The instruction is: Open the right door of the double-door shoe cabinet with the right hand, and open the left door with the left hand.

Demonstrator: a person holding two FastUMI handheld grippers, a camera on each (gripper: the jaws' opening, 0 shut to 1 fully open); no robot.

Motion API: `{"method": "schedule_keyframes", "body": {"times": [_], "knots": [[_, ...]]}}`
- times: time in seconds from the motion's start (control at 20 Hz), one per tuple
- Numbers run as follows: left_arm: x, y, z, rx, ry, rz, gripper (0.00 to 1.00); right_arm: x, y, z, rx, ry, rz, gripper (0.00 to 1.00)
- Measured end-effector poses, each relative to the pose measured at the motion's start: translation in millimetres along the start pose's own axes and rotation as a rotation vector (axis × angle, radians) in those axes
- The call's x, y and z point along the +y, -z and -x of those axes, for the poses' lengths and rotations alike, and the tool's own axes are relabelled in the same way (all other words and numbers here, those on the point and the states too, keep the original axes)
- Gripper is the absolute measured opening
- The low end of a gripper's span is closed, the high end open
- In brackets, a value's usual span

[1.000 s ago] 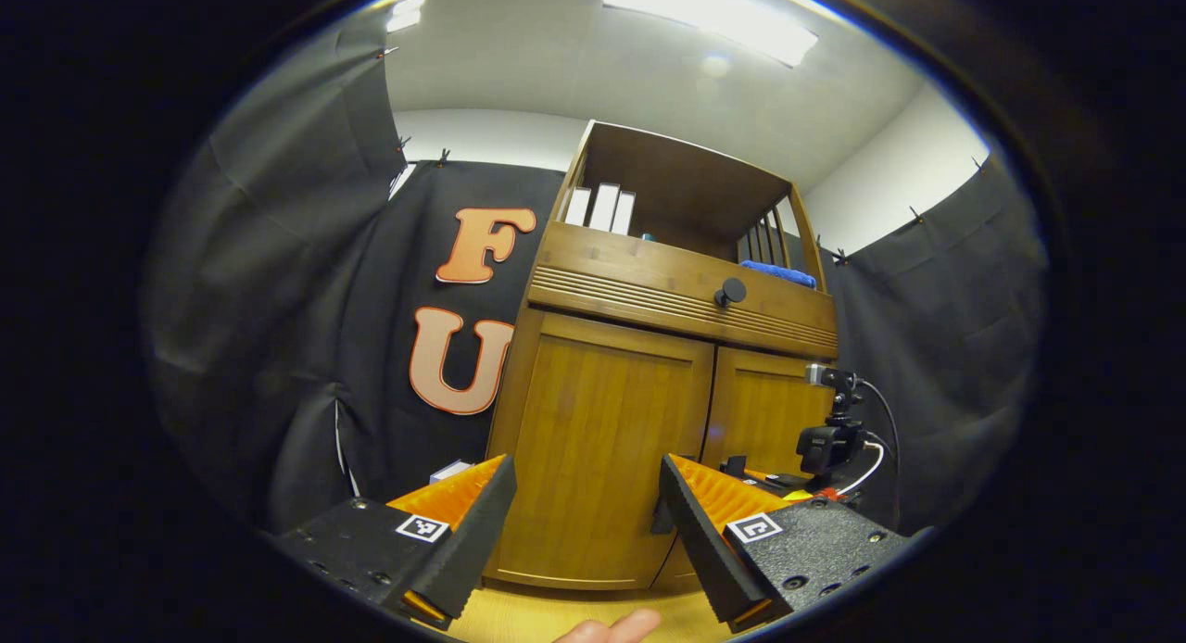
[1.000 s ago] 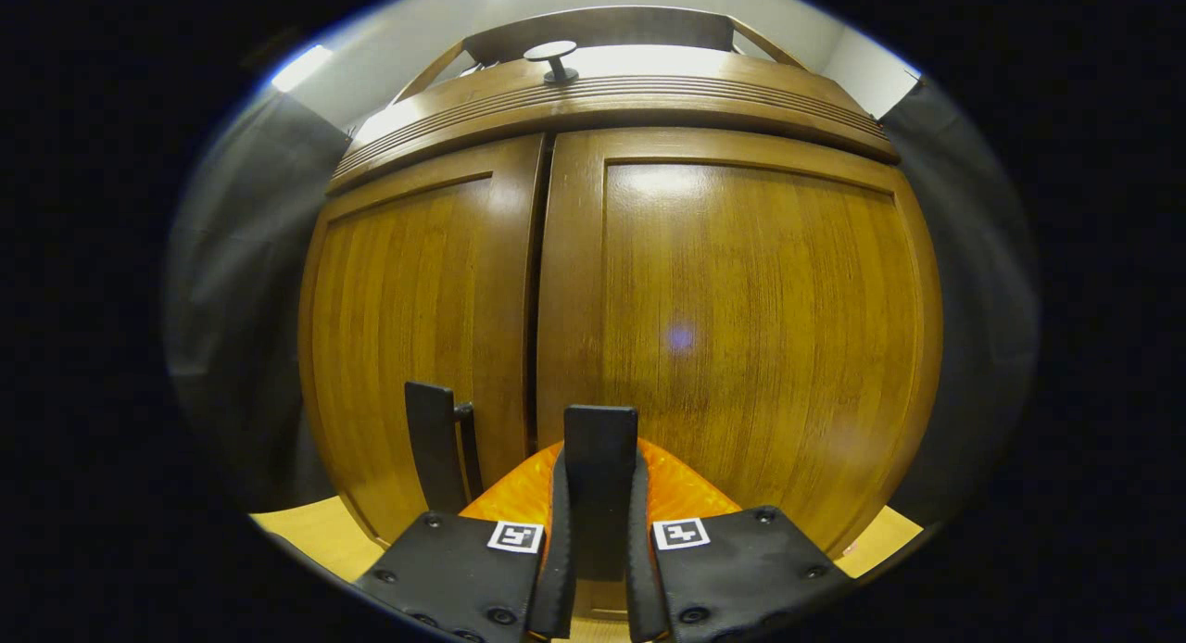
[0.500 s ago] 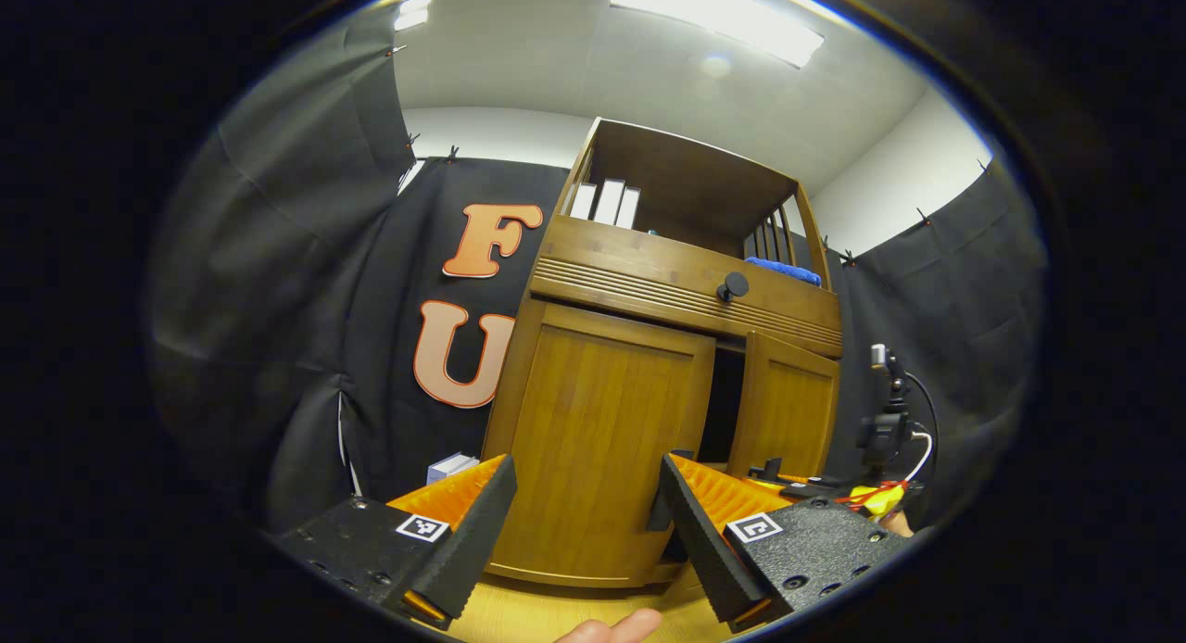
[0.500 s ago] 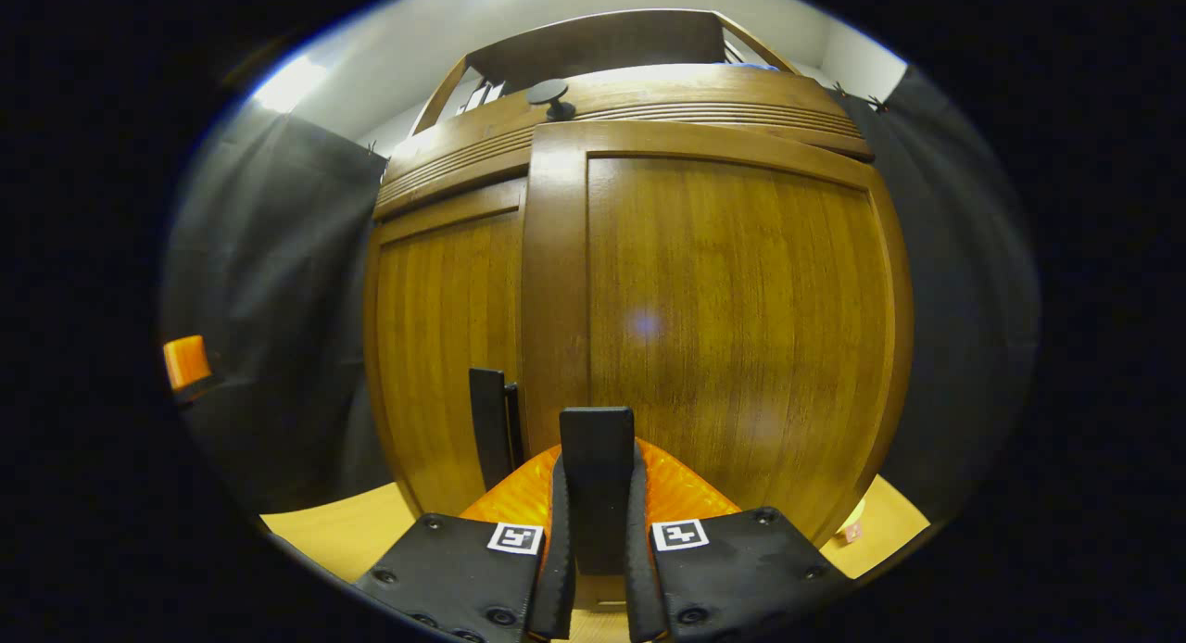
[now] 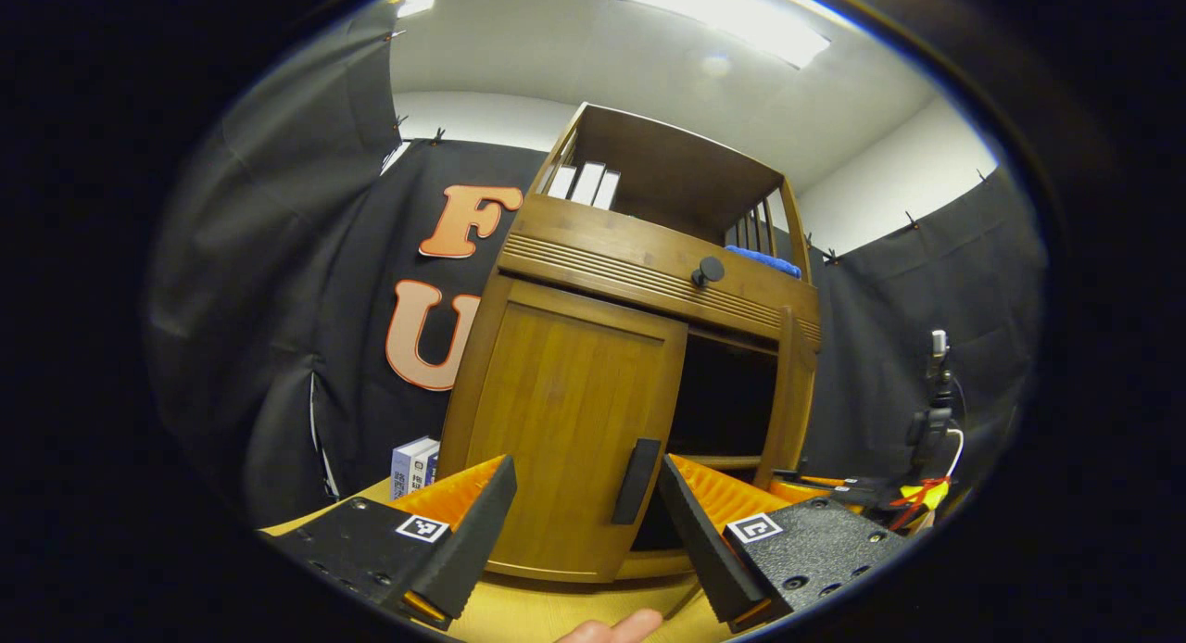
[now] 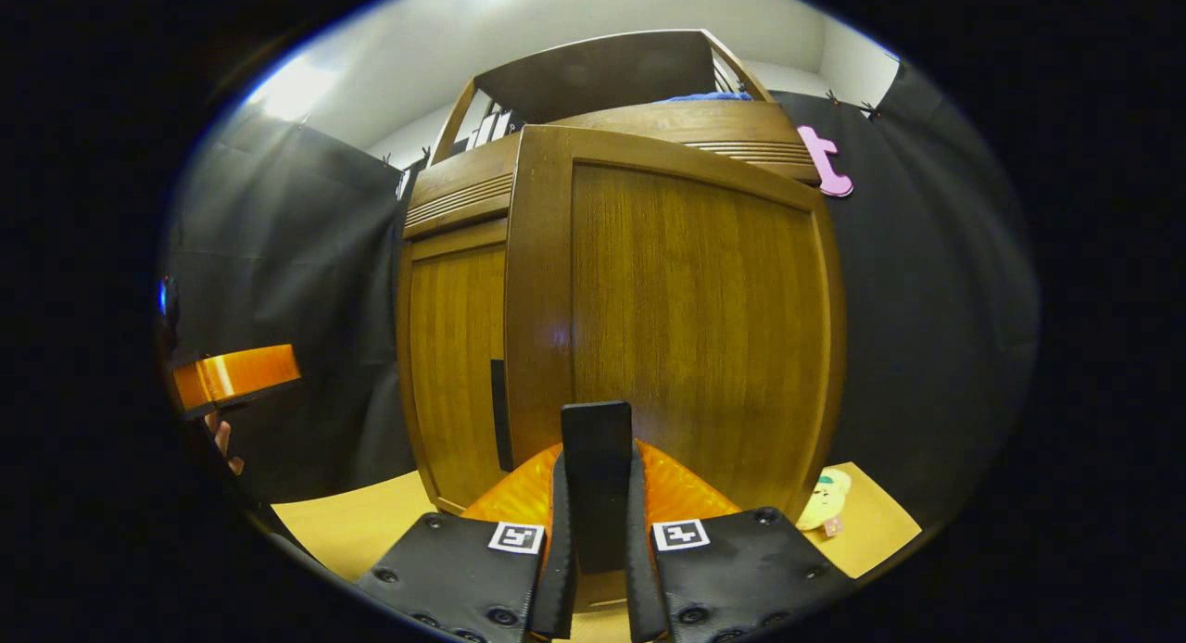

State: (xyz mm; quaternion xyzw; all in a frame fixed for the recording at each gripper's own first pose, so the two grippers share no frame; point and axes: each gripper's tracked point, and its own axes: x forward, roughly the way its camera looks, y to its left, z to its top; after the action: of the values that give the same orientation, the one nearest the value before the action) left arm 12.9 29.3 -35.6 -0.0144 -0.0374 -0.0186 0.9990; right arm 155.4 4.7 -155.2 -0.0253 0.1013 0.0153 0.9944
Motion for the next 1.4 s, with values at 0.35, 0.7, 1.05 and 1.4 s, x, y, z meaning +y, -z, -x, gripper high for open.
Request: {"method": "schedule_keyframes", "body": {"times": [0.35,0.7,1.05,1.4], "knots": [[-8.8,0.6,-11.3,0.001,0.029,0.0,0.94,-17.7,-4.9,23.3,-0.016,0.05,0.007,0.34],[-26.6,-10.8,-8.6,-0.04,0.061,-0.005,0.97,-28.1,-7.5,35.4,-0.026,0.063,0.011,0.24],[-27.2,-9.0,-8.9,-0.043,0.063,0.002,0.98,-47.0,-10.7,49.0,-0.044,0.101,0.045,0.24],[-25.7,-7.7,-8.6,-0.045,0.063,-0.001,0.94,-77.5,-20.7,59.8,-0.081,0.208,0.095,0.28]]}}
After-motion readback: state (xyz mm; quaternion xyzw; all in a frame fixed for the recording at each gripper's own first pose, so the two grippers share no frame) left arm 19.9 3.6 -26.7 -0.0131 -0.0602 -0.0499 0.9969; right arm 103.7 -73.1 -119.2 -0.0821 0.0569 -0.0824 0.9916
